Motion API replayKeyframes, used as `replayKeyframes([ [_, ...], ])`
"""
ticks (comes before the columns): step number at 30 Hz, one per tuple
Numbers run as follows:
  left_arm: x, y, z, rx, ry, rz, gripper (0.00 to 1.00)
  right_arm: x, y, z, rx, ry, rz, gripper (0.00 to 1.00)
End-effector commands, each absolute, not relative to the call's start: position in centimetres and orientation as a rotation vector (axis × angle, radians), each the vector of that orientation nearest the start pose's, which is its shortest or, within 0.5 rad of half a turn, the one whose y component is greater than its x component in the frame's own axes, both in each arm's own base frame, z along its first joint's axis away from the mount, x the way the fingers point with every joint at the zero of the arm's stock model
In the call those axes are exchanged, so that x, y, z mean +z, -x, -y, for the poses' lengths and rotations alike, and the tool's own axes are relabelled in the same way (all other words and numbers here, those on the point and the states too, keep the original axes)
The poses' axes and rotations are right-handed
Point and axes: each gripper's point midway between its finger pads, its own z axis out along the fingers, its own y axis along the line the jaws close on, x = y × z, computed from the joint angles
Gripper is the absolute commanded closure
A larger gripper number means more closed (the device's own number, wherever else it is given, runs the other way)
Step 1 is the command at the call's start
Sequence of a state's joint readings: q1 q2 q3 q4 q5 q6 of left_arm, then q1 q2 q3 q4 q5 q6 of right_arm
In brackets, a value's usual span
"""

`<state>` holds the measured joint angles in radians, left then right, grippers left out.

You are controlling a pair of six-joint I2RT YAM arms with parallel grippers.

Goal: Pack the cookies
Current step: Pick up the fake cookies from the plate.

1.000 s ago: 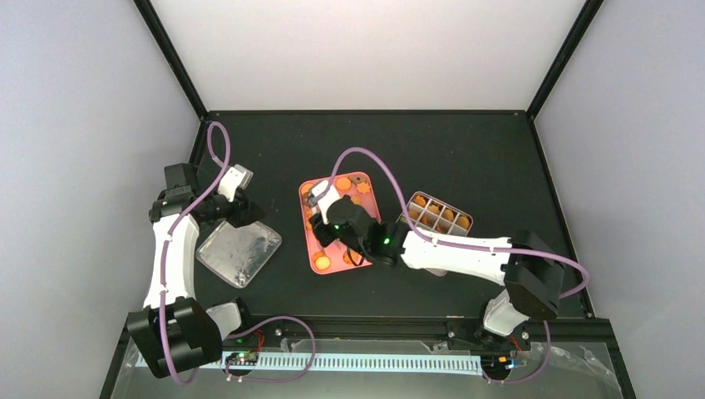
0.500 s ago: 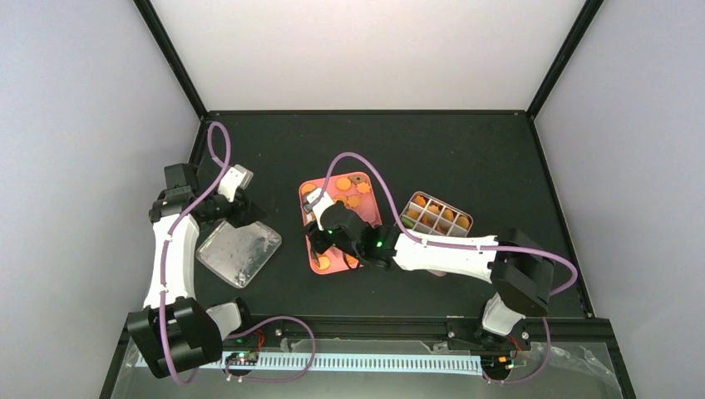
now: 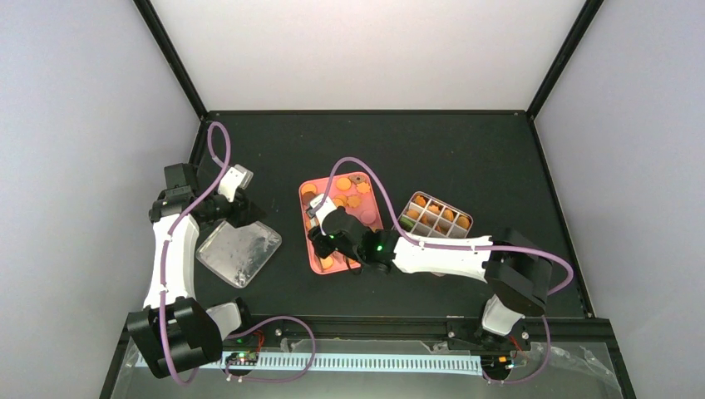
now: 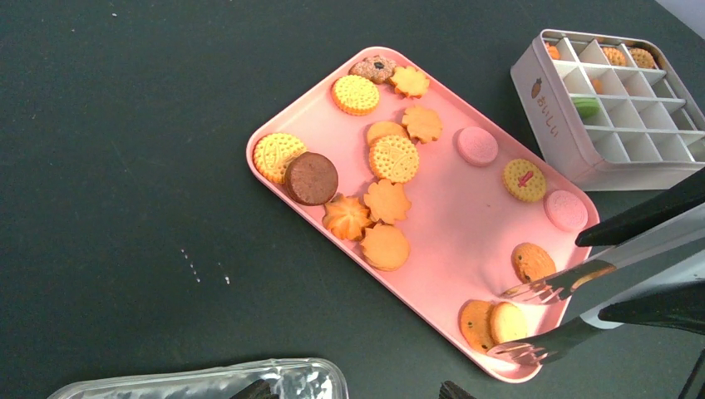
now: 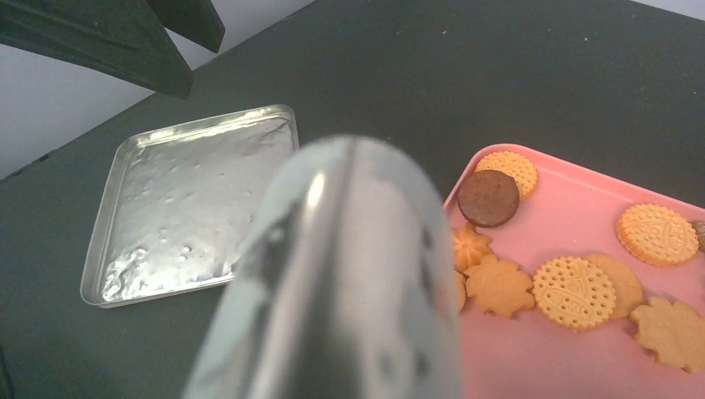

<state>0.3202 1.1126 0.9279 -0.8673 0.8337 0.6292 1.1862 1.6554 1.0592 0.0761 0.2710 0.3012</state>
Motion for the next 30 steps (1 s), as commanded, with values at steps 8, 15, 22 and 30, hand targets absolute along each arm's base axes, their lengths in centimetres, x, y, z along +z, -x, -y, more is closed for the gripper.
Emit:
replayKeyframes([
  [8,20.8,-27.7,4.1,-0.599,-0.626,-2.154,0.48,20.0,-23.6,-42.6,0.585,0.696,-1.923,0.78],
  [15,20.8,-27.7,4.1,-0.597,-0.627,-2.154,0.48,24.8,-24.1,-41.4,0.563,0.651,-1.835,0.81],
  [22,21.0,-27.8,4.1,-0.600,-0.626,-2.150,0.48,28.5,-25.6,-35.9,0.533,0.519,-1.800,0.80],
  [30,21.1,-27.9,4.3,-0.618,-0.631,-2.135,0.48,27.6,-29.0,-20.2,0.267,0.112,-1.879,0.80],
])
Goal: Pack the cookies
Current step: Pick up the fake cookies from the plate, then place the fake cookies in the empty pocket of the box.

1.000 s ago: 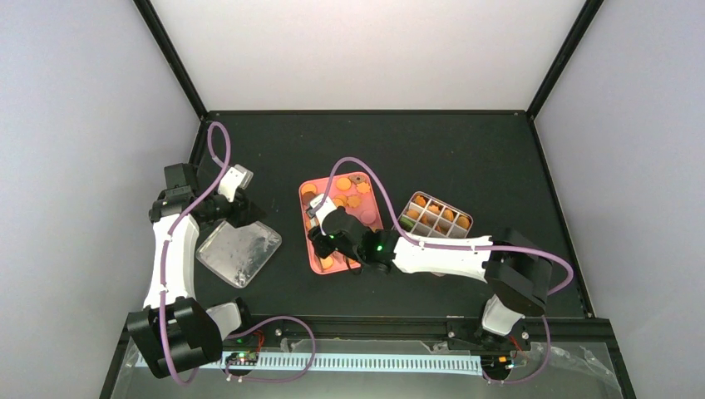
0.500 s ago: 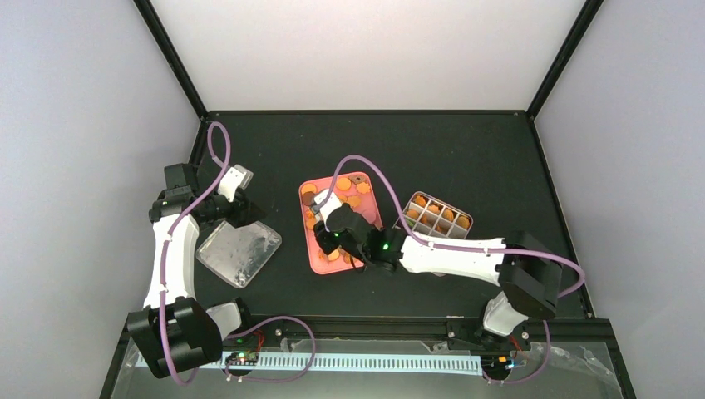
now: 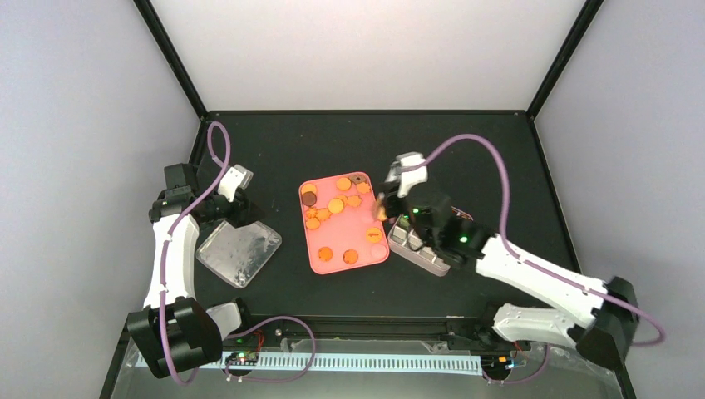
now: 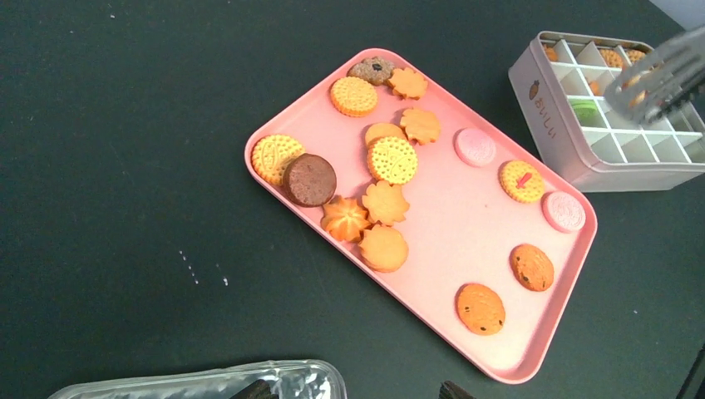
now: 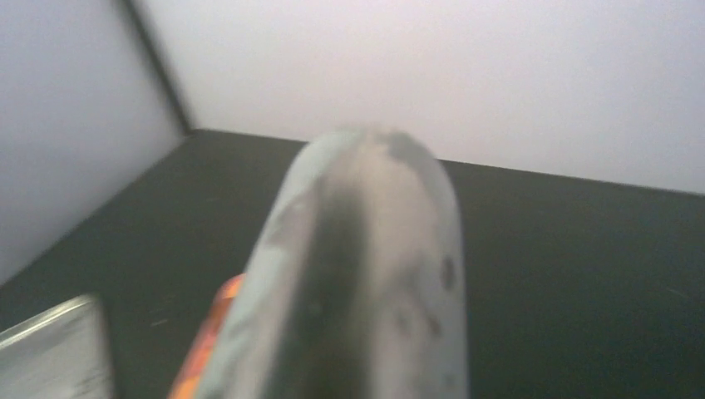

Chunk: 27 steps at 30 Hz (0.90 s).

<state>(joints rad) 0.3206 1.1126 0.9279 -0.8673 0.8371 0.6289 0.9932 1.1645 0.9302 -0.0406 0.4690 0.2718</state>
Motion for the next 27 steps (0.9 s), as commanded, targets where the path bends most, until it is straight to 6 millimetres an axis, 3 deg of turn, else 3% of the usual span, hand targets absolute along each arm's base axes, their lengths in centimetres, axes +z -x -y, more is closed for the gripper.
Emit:
replayKeyframes([
  [1,21.1,-27.9,4.3,-0.620,-0.632,-2.134,0.48,27.6,-29.1,-17.9,0.233,0.043,-1.878,0.80],
  [5,21.0,-28.0,4.4,-0.630,-0.633,-2.131,0.48,27.0,-28.0,-10.5,0.088,-0.159,-1.868,0.79],
  [9,21.0,-28.0,4.5,-0.647,-0.629,-2.130,0.48,26.0,-27.1,-6.8,-0.023,-0.274,-1.871,0.78],
  [18,20.9,-27.8,4.4,-0.629,-0.637,-2.135,0.48,24.9,-27.0,-3.8,-0.145,-0.383,-1.876,0.77],
  [27,20.9,-27.9,4.5,-0.637,-0.632,-2.137,0.48,24.1,-28.1,-3.9,-0.170,-0.368,-1.881,0.70],
])
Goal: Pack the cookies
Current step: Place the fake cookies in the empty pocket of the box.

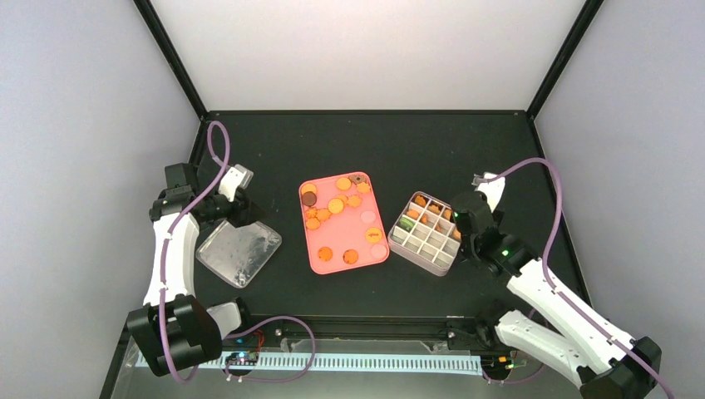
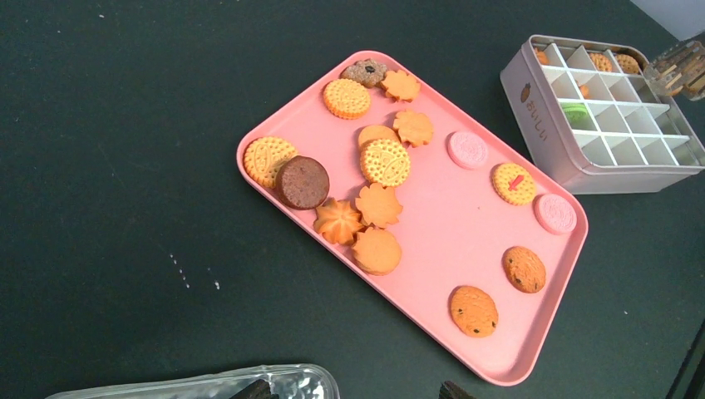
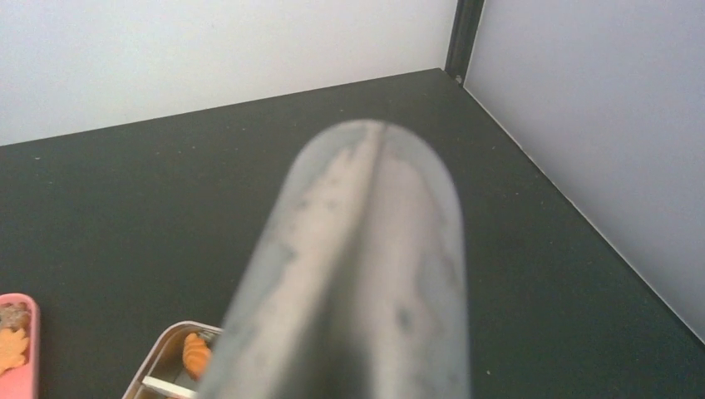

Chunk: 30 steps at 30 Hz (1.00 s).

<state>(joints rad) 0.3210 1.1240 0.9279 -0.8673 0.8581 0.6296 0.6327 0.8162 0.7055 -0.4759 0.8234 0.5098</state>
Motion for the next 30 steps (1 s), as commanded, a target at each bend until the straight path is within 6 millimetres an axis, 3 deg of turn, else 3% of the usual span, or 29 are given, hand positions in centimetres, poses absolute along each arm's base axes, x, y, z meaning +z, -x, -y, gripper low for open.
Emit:
replayKeyframes([
  [1,20.9,-27.9,4.4,-0.633,-0.634,-2.136,0.48,24.1,-28.4,-3.8,-0.168,-0.369,-1.880,0.70],
  [8,20.6,-27.7,4.3,-0.626,-0.633,-2.149,0.48,23.5,-29.6,-4.1,-0.140,-0.364,-1.911,0.66],
  [19,20.5,-27.9,4.3,-0.636,-0.627,-2.152,0.48,23.1,-29.4,-4.6,-0.099,-0.347,-1.926,0.63],
  [30,20.3,-27.8,4.3,-0.636,-0.626,-2.154,0.48,25.2,-28.7,-4.3,-0.047,-0.359,-1.878,0.64],
])
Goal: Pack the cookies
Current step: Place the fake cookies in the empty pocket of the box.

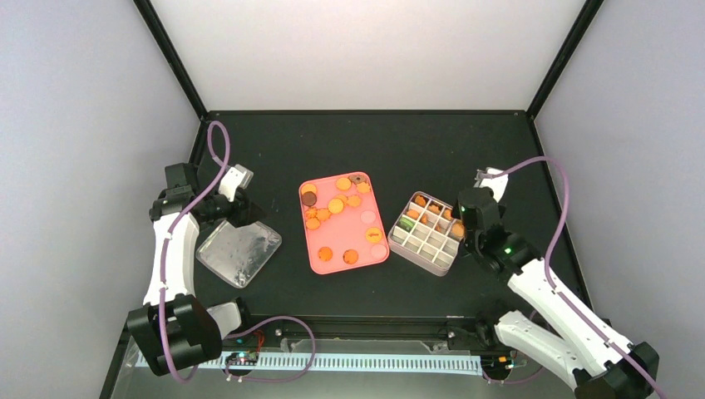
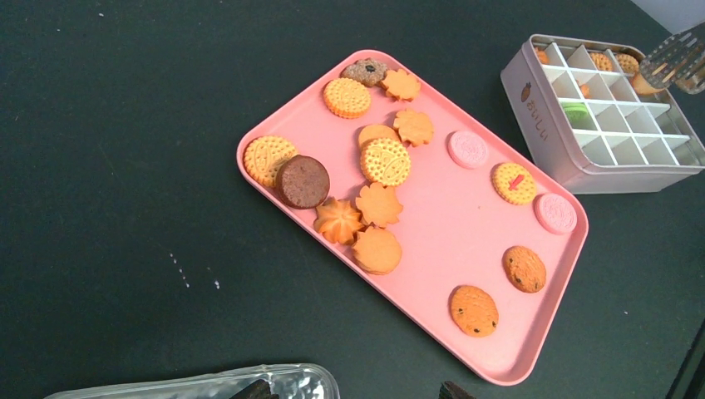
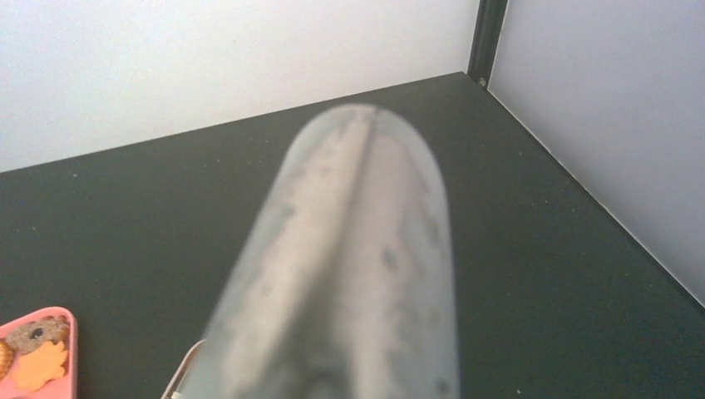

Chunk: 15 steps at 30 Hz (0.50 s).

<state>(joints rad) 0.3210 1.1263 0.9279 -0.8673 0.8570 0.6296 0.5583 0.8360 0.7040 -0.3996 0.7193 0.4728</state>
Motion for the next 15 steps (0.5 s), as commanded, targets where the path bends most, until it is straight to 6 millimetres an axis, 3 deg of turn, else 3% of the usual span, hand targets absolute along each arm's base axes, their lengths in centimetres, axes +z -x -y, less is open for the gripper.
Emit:
replayKeyframes([
  [1,20.3,-27.8,4.4,-0.639,-0.625,-2.154,0.48,25.5,-28.6,-4.3,-0.038,-0.362,-1.873,0.65],
  [10,20.5,-27.8,4.4,-0.635,-0.628,-2.151,0.48,26.6,-29.0,-4.5,-0.040,-0.351,-1.859,0.65],
  [15,20.4,-27.8,4.3,-0.635,-0.628,-2.153,0.48,26.8,-29.5,-5.8,0.010,-0.301,-1.882,0.66],
])
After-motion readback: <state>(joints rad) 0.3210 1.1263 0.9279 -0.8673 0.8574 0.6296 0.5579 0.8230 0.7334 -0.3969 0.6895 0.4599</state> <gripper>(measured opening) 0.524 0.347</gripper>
